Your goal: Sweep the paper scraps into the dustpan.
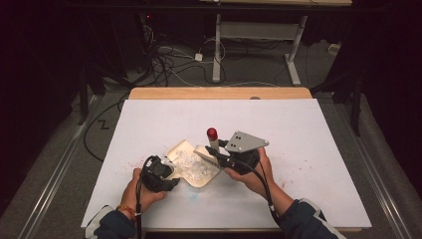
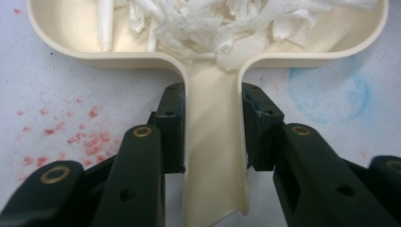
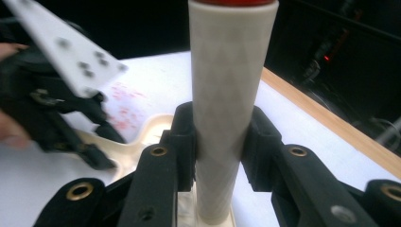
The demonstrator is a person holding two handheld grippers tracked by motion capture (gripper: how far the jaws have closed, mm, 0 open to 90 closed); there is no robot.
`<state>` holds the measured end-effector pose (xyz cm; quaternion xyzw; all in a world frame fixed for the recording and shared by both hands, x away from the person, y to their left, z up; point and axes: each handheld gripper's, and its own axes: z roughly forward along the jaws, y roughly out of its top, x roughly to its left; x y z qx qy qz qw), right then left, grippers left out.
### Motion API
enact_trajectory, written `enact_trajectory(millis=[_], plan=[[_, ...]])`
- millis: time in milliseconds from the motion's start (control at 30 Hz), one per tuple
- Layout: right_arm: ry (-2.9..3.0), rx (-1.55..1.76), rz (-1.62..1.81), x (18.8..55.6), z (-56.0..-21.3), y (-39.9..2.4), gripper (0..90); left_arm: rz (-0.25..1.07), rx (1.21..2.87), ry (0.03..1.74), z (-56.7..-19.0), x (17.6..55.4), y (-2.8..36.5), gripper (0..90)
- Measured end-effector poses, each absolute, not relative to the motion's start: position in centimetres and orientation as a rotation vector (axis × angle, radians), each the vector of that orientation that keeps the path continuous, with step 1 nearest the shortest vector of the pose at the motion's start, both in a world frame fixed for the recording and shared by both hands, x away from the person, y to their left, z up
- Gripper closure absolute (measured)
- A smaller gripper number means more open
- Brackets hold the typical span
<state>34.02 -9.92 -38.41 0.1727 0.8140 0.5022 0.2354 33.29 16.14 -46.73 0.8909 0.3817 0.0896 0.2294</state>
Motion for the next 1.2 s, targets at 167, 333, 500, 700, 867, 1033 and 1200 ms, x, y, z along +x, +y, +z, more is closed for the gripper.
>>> enact_trajectory(millis=[167,333,500,700,867,1033,1200], plan=[[2.213,0.503,1.389,33.8,-37.7,-10.5,70.6,0.241,2.451,1.045,-46.7,33.3,16.3,63.4],[2.151,0.559,1.427,33.3,-36.9,-12.3,70.6,0.238,2.444,1.051,-46.8,33.4,16.3,63.4],[2.144,0.571,1.423,32.6,-36.6,-13.7,70.6,0.244,2.445,1.053,-46.8,33.3,16.2,63.4],[2.193,0.568,1.361,31.7,-37.3,-14.0,70.5,0.254,2.431,1.072,-46.8,33.2,16.1,63.4],[2.243,0.528,1.363,30.8,-37.6,-13.0,70.5,0.255,2.429,1.08,-46.8,33.2,16.0,63.4],[2.258,0.502,1.377,30.2,-37.9,-12.3,70.5,0.258,2.427,1.081,-46.8,33.1,16.0,63.5],[2.221,0.51,1.409,30.3,-37.2,-13.2,70.4,0.253,2.424,1.08,-46.8,33.2,16.0,63.4]])
